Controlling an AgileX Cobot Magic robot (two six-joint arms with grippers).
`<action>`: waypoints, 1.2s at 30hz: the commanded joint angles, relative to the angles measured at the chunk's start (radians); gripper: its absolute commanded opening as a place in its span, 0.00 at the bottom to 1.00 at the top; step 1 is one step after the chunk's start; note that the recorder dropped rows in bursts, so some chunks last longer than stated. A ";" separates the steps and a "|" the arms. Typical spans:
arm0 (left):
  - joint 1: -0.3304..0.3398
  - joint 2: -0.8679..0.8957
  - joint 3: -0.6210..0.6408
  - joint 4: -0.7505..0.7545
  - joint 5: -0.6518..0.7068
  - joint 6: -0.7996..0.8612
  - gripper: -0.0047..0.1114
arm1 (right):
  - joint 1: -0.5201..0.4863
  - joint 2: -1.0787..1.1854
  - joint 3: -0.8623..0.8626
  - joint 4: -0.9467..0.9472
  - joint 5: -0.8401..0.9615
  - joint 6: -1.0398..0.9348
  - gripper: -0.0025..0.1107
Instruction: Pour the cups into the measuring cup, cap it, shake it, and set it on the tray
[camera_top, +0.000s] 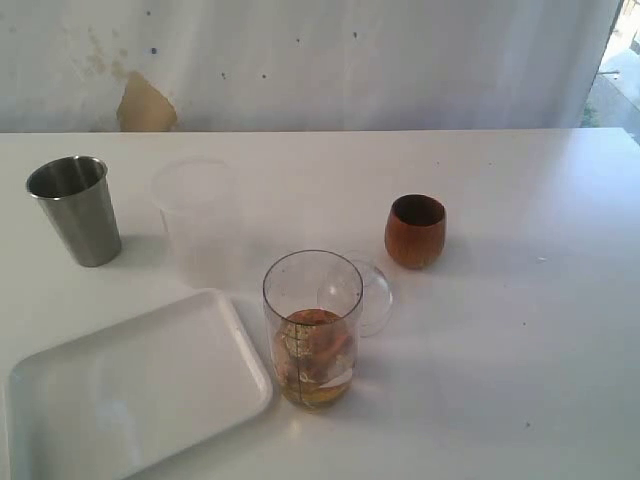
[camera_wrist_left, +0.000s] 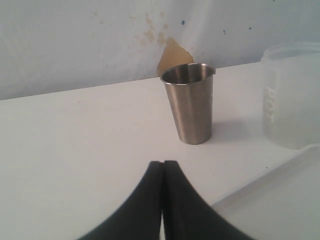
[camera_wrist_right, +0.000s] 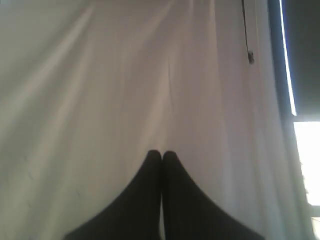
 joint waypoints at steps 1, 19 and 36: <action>-0.002 -0.005 0.004 -0.003 -0.012 0.000 0.04 | -0.002 -0.004 -0.001 0.001 -0.177 0.198 0.02; -0.002 -0.005 0.004 -0.003 -0.012 0.000 0.04 | 0.002 0.559 -0.636 -0.024 0.838 0.168 0.46; -0.002 -0.005 0.004 -0.003 -0.012 0.000 0.04 | 0.248 1.256 -0.887 0.801 1.111 -0.845 0.53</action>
